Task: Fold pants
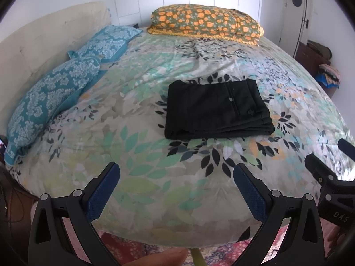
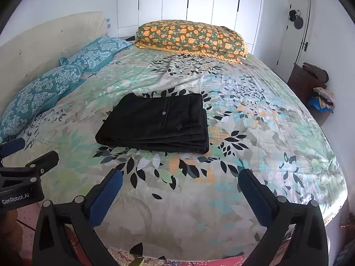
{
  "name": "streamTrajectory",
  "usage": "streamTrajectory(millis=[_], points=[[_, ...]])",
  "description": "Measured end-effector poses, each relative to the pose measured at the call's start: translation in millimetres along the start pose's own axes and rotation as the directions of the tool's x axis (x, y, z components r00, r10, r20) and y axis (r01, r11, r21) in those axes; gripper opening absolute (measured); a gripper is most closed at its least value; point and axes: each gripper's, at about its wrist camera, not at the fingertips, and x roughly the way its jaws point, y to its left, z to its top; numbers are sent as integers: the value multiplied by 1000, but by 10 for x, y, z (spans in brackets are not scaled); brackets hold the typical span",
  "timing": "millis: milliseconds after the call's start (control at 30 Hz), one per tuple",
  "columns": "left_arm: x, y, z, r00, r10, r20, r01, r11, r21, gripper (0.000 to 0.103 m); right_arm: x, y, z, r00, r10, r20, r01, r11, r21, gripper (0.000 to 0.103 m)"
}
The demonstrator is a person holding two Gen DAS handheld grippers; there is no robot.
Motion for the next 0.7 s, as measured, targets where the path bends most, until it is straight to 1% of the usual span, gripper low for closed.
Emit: streamTrajectory(millis=[300, 700], points=[[-5, 10, -7, 1000, -15, -9, 15, 1000, -19, 103, -11, -80, 4, 999, -33, 3, 33, 999, 16, 103], [8, 113, 0, 999, -43, -17, 41, 997, -62, 102, -9, 69, 18, 1000, -22, -1, 21, 1000, -23, 103]])
